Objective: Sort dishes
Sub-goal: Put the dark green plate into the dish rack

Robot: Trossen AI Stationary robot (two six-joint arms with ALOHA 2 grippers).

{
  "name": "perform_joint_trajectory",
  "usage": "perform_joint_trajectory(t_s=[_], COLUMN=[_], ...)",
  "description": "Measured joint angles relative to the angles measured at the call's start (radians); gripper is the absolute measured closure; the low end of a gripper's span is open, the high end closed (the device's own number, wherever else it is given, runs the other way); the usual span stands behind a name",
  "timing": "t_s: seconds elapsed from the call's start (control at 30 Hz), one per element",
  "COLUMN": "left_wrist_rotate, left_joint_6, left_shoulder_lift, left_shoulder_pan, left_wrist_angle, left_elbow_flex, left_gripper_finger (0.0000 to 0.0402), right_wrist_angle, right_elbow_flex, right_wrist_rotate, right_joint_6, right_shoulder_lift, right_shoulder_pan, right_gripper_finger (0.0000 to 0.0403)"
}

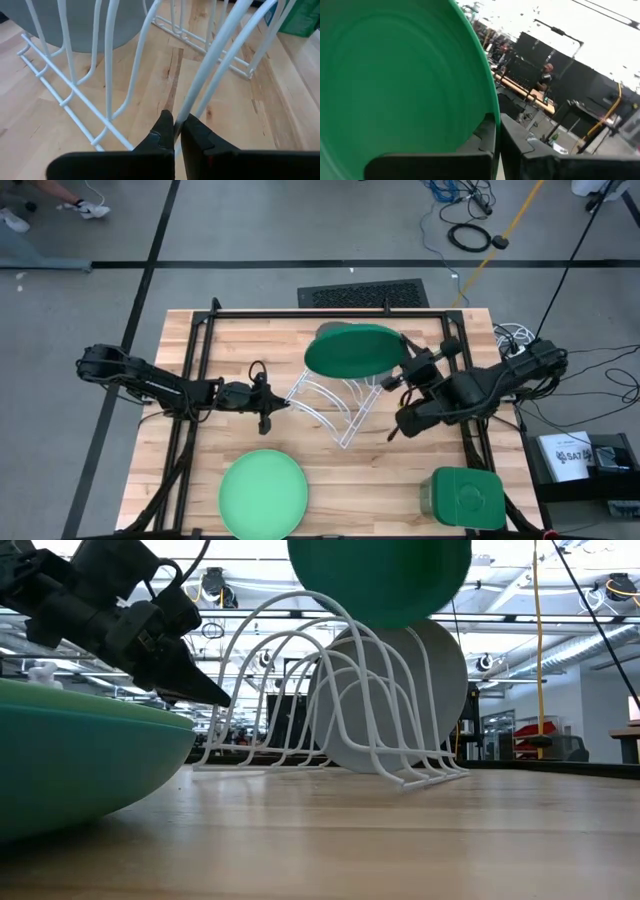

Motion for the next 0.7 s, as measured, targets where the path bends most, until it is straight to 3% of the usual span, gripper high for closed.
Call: perform_joint_trajectory(t_s=[0.47, 0.7], left_wrist_rotate=[-0.038, -0.045], left_joint_6=[-0.073, -0.095], left_shoulder_lift=[0.001, 0.077], left_shoulder_pan=[-0.019, -0.054], left_wrist_angle=[0.003, 0.058], left_elbow_flex=[0.0, 0.002], left_gripper_finger=[0.0397, 0.0397], right_wrist_angle=[0.368, 0.411], right_elbow_flex=[-0.006, -0.006], right_wrist_rotate=[0.016, 0.007], right_joint_6=[-0.382, -0.429], right_shoulder_lift=[0.073, 0.072], right_shoulder_pan=[-0.108, -0.123], right_gripper_finger=[0.0402, 0.0402])
